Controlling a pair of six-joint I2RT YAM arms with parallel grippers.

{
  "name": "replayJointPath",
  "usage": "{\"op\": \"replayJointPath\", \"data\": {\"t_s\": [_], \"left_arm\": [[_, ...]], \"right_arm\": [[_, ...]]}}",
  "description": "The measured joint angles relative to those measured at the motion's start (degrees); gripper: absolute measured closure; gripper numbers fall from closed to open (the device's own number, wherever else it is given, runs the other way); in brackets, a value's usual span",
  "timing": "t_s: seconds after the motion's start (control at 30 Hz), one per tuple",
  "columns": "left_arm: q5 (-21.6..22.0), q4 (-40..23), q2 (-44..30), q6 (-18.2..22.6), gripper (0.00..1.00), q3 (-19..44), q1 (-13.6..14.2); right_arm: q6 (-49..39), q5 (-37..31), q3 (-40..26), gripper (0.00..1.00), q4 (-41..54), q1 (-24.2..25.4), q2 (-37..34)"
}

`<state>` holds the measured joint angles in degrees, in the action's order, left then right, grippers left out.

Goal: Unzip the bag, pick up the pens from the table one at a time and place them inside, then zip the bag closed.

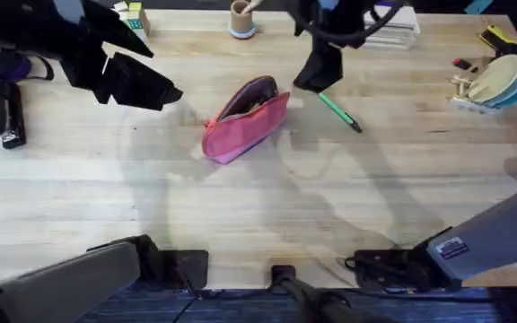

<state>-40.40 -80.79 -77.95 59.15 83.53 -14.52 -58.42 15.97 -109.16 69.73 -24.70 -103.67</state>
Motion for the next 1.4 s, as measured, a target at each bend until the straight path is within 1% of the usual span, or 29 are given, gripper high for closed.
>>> {"op": "replayJointPath", "data": {"t_s": [0.13, 0.33, 0.47, 0.6, 0.77, 1.07, 1.4], "left_arm": [[-0.01, 0.0, 0.0, -0.01, 0.007, 0.0, 0.0], [0.0, 0.0, 0.0, 0.01, 0.007, 0.0, 0.0], [0.0, 0.0, 0.0, 0.01, 0.007, 0.0, 0.0], [-0.02, 0.0, 0.0, 0.01, 0.007, 0.0, 0.0], [-0.01, 0.0, 0.0, 0.01, 0.007, 0.0, 0.0], [-0.02, 0.0, 0.0, 0.01, 0.007, 0.0, 0.0], [-0.01, 0.0, 0.0, 0.0, 0.007, 0.0, 0.0]], "right_arm": [[1.69, 0.02, 0.89, 0.004, -0.27, 2.04, 1.23], [2.42, 0.11, 9.41, 0.004, -1.57, 4.48, 5.73], [5.48, 0.22, 14.04, 0.004, -3.78, 7.65, 8.59], [9.91, 0.37, 15.83, 0.004, -5.96, 11.75, 10.19], [14.26, 0.42, 16.13, 0.004, -7.33, 16.2, 10.44], [17.2, 0.42, 16.24, 0.005, -0.34, 16.63, 10.44], [18.56, -0.01, 16.28, 0.004, 0.92, 16.69, 10.41]]}}
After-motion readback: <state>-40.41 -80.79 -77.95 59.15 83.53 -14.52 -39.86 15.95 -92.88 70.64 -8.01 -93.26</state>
